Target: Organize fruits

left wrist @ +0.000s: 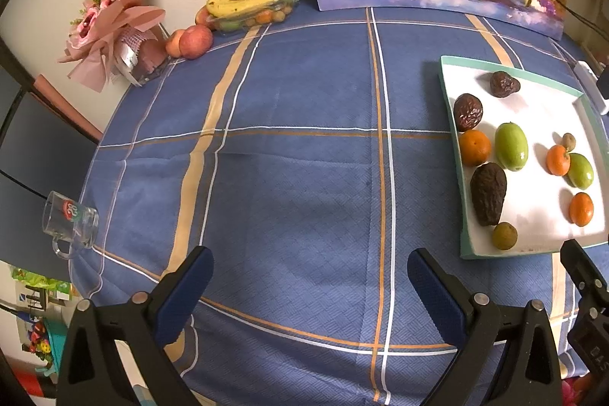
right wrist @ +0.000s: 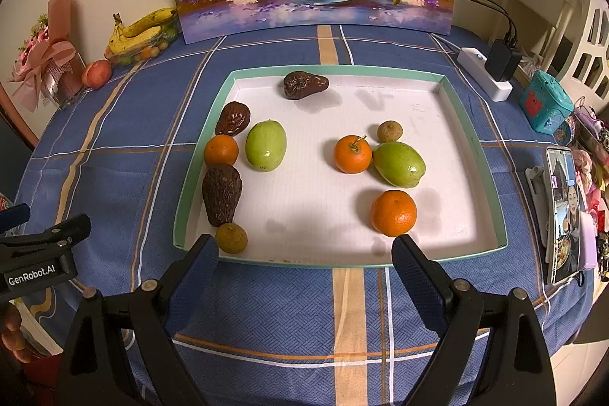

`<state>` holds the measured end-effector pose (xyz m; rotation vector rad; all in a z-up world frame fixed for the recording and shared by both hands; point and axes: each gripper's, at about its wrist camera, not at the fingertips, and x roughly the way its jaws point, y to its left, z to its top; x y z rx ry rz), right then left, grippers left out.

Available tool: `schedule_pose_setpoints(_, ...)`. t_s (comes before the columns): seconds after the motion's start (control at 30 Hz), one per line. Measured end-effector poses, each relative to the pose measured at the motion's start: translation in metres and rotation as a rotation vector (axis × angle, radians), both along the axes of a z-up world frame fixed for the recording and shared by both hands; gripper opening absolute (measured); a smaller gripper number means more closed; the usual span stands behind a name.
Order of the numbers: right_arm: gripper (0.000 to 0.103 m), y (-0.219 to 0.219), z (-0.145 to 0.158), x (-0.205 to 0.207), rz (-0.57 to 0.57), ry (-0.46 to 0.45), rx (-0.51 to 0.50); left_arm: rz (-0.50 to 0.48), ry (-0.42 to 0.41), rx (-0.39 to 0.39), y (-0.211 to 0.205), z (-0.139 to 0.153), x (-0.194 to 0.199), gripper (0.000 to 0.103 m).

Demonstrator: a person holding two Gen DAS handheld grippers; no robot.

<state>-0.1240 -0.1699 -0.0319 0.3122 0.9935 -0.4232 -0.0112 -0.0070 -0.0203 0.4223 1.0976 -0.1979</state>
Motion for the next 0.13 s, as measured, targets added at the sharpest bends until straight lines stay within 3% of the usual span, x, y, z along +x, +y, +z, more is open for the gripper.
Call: schedule_pose_setpoints(0.13, 0.093, 0.0, -0.0001, -0.0002, 0.0, 0.0, 0.0, 0.002, 0.007, 0.002, 0.0002, -0.0009, 0.0004, 0.103)
